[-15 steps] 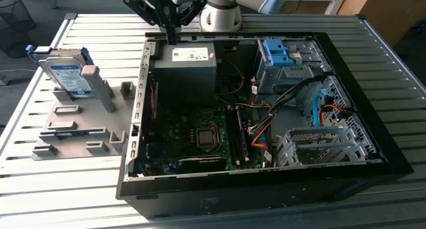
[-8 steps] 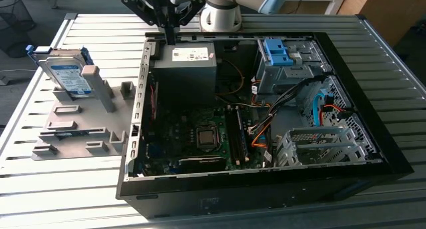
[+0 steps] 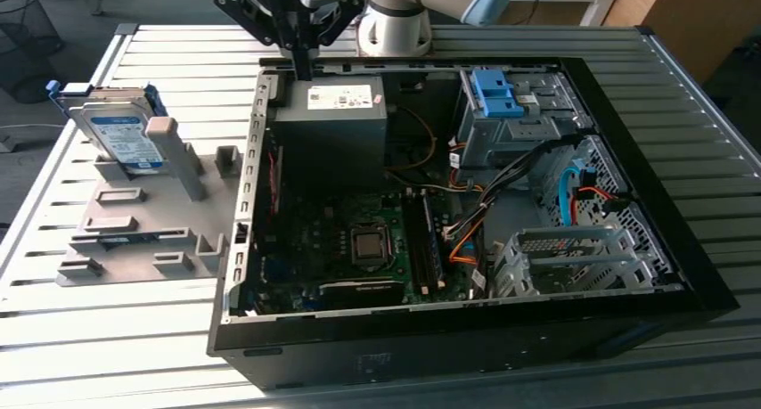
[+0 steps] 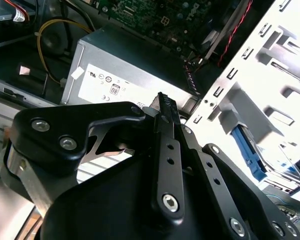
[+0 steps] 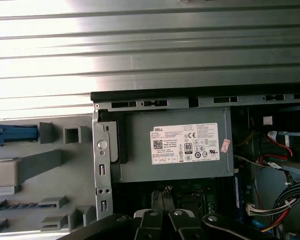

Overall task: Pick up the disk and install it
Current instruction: 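Reach for the disk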

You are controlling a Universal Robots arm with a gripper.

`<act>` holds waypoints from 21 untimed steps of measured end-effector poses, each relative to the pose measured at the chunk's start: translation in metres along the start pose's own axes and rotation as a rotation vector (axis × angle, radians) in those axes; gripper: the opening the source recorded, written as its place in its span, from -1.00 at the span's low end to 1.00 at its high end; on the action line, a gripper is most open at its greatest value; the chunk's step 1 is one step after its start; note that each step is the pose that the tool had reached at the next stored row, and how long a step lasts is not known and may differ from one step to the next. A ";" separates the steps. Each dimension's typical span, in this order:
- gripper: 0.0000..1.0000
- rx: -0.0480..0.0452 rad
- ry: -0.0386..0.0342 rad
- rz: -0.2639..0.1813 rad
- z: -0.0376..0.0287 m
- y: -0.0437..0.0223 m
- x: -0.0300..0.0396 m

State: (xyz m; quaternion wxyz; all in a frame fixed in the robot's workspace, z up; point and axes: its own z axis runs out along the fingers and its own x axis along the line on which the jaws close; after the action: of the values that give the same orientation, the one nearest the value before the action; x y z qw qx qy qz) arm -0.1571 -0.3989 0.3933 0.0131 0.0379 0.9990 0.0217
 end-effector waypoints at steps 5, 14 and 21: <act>-0.79 0.0000 0.0000 0.000 0.0000 -0.0001 0.0015; -0.79 0.0000 0.0000 0.000 -0.0001 -0.0003 0.0041; -0.79 -0.0001 0.0000 0.000 -0.0001 -0.0006 0.0080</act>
State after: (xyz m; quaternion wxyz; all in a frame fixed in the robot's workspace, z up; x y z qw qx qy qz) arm -0.1651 -0.3989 0.3932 0.0131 0.0379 0.9990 0.0217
